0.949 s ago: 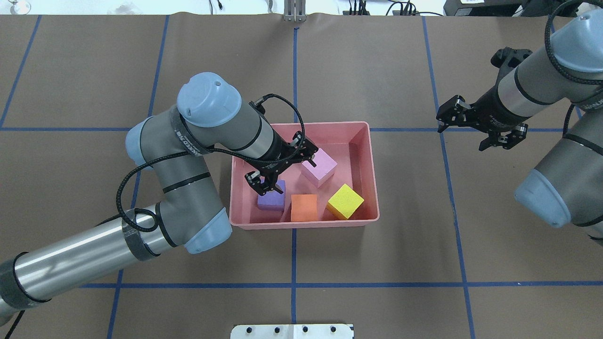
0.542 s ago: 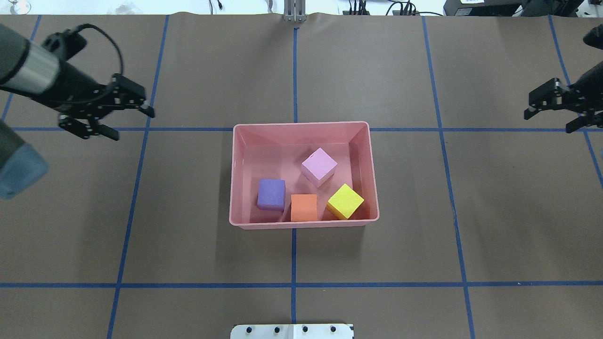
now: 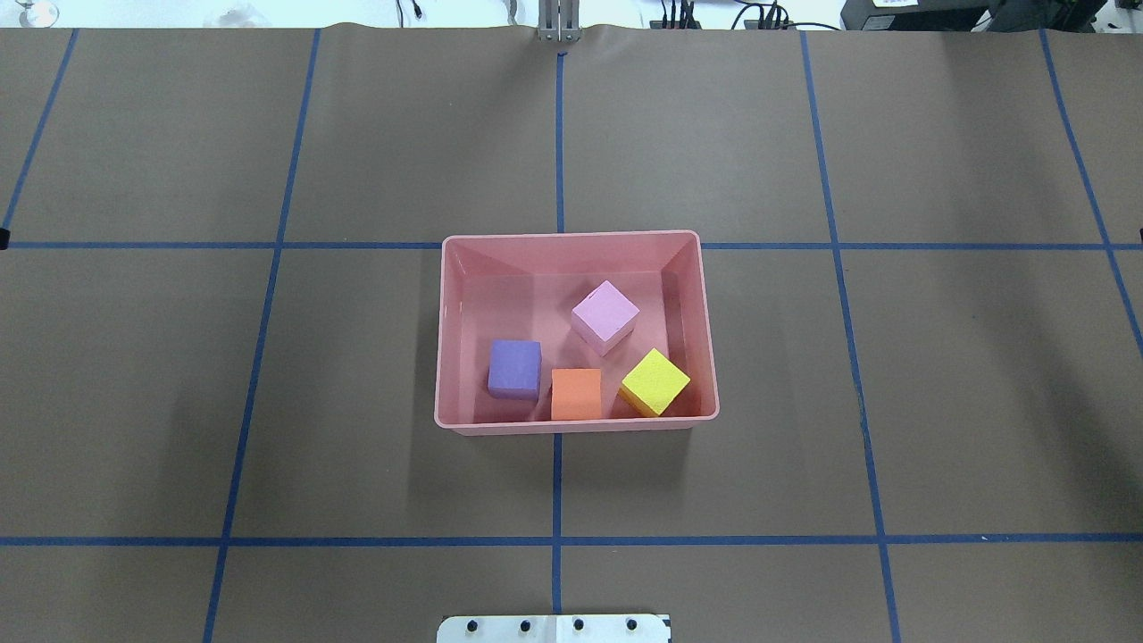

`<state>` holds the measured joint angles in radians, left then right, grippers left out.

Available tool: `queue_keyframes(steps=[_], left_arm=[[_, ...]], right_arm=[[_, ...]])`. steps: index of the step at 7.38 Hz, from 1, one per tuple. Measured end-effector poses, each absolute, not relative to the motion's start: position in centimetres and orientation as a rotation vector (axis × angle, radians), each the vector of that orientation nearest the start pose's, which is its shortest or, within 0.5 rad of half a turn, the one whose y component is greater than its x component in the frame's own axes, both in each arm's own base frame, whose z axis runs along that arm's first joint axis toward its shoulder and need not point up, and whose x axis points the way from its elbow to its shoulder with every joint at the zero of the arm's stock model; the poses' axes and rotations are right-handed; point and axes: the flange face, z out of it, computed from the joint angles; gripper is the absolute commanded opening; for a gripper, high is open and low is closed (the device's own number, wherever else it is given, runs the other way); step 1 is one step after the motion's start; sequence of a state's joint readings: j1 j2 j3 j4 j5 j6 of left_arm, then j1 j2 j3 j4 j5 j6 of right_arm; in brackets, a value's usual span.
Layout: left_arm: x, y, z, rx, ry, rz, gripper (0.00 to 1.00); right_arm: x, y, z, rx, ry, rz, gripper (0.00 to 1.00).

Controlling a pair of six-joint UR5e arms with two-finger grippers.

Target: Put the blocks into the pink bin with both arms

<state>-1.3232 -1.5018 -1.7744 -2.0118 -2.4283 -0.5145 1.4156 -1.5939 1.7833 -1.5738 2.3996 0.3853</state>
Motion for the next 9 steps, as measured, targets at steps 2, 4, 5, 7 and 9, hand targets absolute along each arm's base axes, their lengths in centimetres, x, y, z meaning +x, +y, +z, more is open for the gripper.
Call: queue_keyframes(steps=[2,4,5,7,9], left_arm=[[2.7,-47.7,59.5,0.220,0.769,0.098,1.00],[1.2,-48.1,60.6,0.141,0.702,0.114,1.00],[1.2,-49.1,59.9,0.093,0.696,0.102,1.00],[1.4,-50.3,58.8,0.032,0.716,0.088,1.00],[1.6,-50.0,57.8,0.011,0.828,0.084,1.00]], right_arm=[[0.0,-48.1,57.8,-0.041,-0.837,0.121,1.00],[0.5,-47.8,59.0,-0.042,-0.827,0.103,1.00],[0.6,-47.8,59.3,-0.041,-0.824,0.100,1.00],[0.6,-47.8,59.4,-0.018,-0.826,0.089,1.00],[0.5,-48.2,58.9,0.000,-0.835,0.082,1.00]])
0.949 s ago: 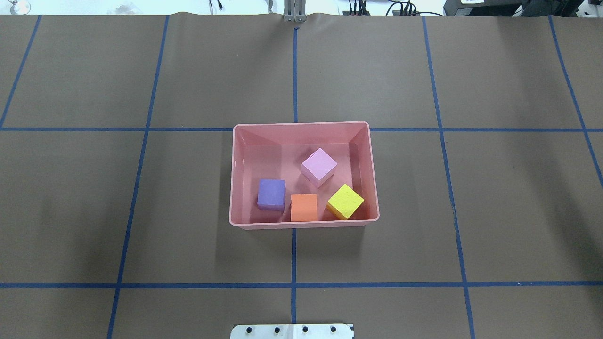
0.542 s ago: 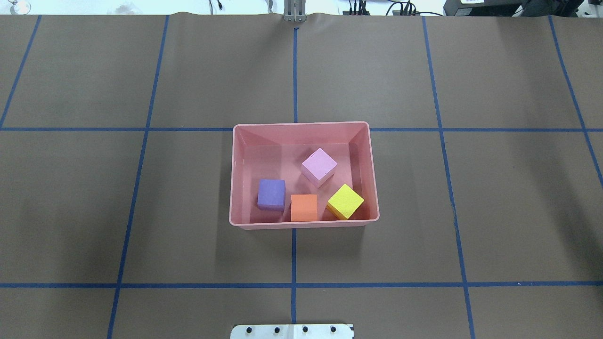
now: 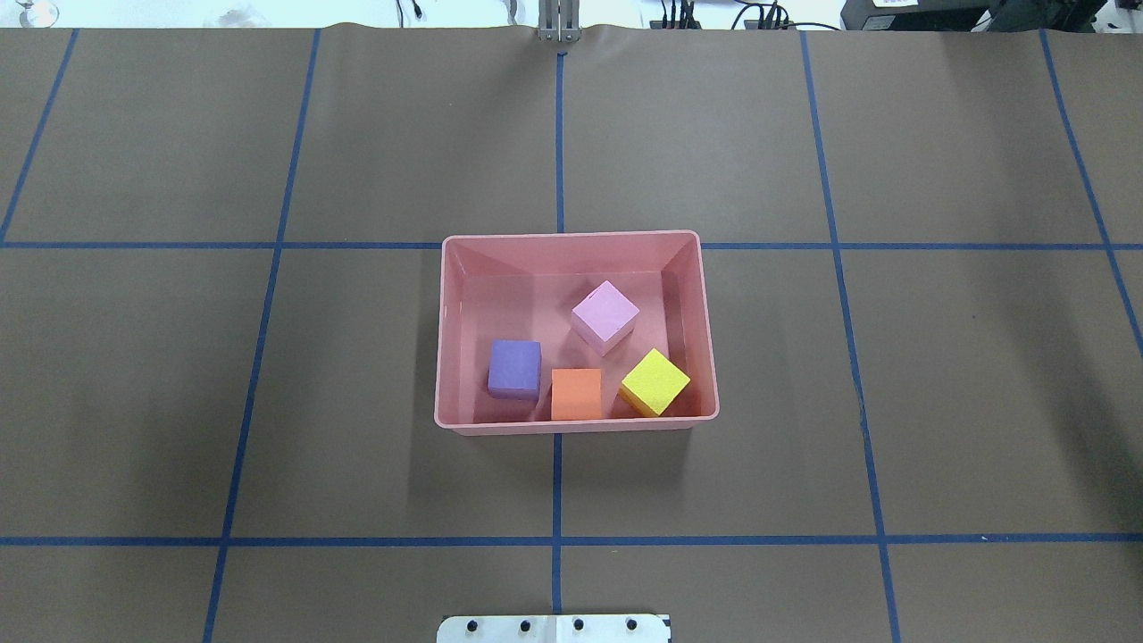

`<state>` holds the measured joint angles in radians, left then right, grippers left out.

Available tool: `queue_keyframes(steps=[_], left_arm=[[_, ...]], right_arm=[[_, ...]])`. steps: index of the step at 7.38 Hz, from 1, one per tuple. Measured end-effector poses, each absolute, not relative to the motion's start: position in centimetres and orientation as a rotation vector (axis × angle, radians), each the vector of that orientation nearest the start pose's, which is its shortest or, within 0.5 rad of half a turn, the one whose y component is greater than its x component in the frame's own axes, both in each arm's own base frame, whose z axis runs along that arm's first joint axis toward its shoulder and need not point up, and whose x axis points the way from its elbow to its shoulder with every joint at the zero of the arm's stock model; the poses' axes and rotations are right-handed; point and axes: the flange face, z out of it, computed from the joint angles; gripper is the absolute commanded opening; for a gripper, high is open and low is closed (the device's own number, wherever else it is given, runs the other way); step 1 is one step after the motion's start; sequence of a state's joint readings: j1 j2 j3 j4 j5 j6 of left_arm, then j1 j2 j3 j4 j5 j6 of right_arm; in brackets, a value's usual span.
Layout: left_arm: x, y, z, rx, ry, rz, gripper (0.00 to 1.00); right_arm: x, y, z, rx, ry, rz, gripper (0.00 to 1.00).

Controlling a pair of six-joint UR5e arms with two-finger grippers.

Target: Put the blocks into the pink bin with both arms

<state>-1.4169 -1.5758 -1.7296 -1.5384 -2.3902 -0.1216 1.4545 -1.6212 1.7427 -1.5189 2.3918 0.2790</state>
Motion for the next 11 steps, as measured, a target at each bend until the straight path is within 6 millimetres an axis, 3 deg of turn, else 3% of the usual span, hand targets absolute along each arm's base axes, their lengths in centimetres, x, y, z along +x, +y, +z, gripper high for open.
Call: queue_keyframes(steps=[11], left_arm=[[1.4,-49.4,55.2,0.054,0.880,0.097,1.00]], right_arm=[[0.1,-49.8,58.0,0.022,-0.842,0.066,1.00]])
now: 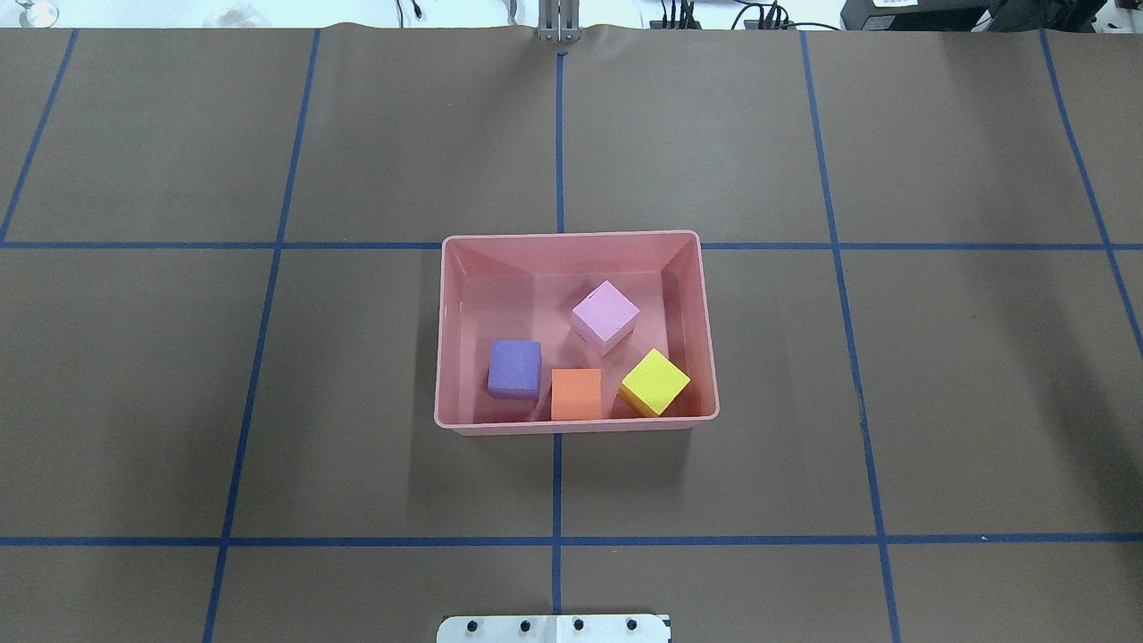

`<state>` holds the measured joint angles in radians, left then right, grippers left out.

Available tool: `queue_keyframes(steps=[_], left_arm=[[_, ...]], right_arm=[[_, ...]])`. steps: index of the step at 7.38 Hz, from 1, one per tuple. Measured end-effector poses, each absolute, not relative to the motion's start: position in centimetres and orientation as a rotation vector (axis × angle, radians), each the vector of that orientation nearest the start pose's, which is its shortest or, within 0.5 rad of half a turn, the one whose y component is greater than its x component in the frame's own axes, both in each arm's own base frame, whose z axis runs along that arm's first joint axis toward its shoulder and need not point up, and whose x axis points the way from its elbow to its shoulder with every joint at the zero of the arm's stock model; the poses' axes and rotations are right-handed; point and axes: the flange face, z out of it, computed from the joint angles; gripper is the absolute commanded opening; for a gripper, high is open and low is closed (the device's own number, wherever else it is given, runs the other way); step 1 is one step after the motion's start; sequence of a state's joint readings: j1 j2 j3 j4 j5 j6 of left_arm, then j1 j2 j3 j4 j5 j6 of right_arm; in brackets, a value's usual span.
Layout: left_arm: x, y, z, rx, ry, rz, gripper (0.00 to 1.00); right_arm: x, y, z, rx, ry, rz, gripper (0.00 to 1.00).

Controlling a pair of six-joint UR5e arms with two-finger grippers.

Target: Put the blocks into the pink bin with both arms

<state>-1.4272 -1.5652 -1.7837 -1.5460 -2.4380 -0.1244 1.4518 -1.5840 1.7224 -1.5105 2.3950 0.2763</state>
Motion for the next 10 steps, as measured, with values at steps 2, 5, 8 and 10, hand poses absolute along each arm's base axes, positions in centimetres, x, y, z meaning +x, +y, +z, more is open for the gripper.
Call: queue_keyframes(steps=[2,5,8,10], left_arm=[[1.6,-49.4,54.1,0.059,0.900,0.095,1.00],[1.8,-49.4,53.9,0.059,0.906,0.097,1.00],[1.7,-49.3,53.5,0.064,0.910,0.096,1.00],[1.7,-49.3,53.4,0.067,0.910,0.095,1.00]], right_arm=[[0.0,-50.0,58.6,0.045,-0.846,0.060,1.00],[0.0,-50.1,58.9,0.064,-0.849,0.049,1.00],[0.2,-49.6,59.1,0.077,-0.845,0.049,1.00],[0.2,-49.6,59.1,0.079,-0.842,0.048,1.00]])
